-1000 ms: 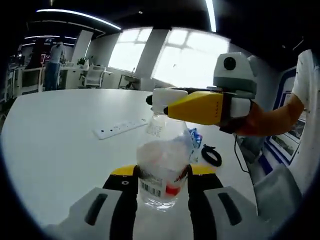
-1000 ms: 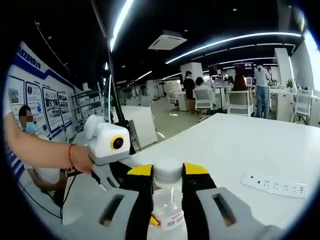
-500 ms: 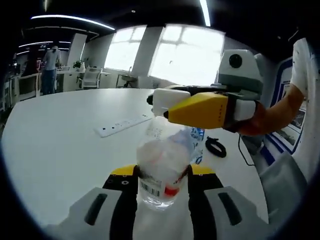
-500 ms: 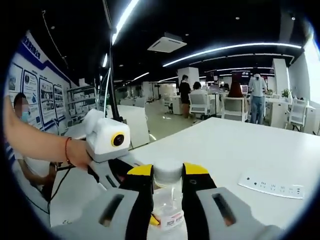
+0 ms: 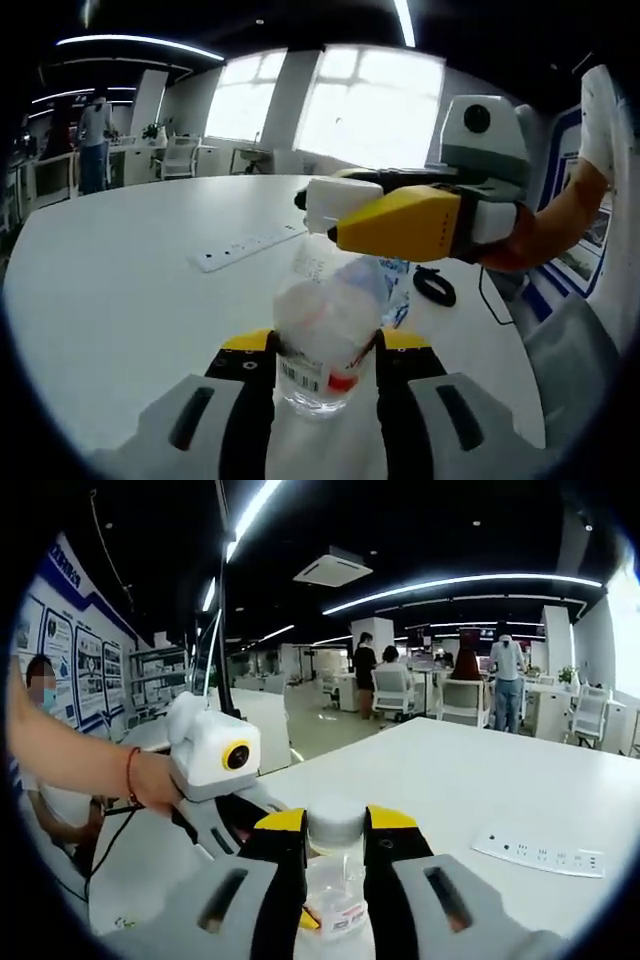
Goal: Arrange the tabletop items into an orderly group along one side of the table until the central work area is clear of visible clutter.
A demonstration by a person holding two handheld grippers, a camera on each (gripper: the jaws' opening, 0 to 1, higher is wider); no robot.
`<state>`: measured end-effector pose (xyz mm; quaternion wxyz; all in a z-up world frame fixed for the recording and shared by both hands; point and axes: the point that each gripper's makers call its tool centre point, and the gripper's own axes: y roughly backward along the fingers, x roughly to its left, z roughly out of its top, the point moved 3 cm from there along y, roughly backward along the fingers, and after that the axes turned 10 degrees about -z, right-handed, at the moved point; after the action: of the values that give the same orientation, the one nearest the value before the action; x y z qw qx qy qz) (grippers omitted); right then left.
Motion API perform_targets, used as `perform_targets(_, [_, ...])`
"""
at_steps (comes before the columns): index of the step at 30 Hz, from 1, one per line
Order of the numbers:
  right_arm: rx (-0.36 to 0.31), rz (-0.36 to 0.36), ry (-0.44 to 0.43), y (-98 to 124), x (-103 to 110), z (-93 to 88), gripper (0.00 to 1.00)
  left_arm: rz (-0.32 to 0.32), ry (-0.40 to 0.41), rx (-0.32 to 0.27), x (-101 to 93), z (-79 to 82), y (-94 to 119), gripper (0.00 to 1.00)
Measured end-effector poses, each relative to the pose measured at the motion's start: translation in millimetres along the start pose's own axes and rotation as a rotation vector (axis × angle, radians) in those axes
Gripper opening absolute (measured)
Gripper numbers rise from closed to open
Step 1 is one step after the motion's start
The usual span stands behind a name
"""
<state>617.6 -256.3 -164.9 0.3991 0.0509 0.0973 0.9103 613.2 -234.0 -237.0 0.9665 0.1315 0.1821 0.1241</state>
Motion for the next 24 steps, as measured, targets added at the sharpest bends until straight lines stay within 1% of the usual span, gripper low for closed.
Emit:
perform_targets(7, [-0.002,-0.007,0.008,3,0,-2.2,0.19,-0.002,-0.010,0.008,0.8,-2.1,-1,0.38])
perform_targets(10, [-0.004,-0.004,0.040,5,2,-3.0,0.19,-0.003,-0.021,0.015,-1.0,-2.6,-1,0.39])
perform_targets(14, [-0.003,-0.005,0.052,7,3,-3.7,0.20,0.000,-0.029,0.022,-1.0,-2.8,-1,0.39])
perform_targets(24, [-0.006,-0.004,0.053,11,1,-4.6,0.20,0.007,-0.039,0.037,-3.6,-3.5,-5,0.40])
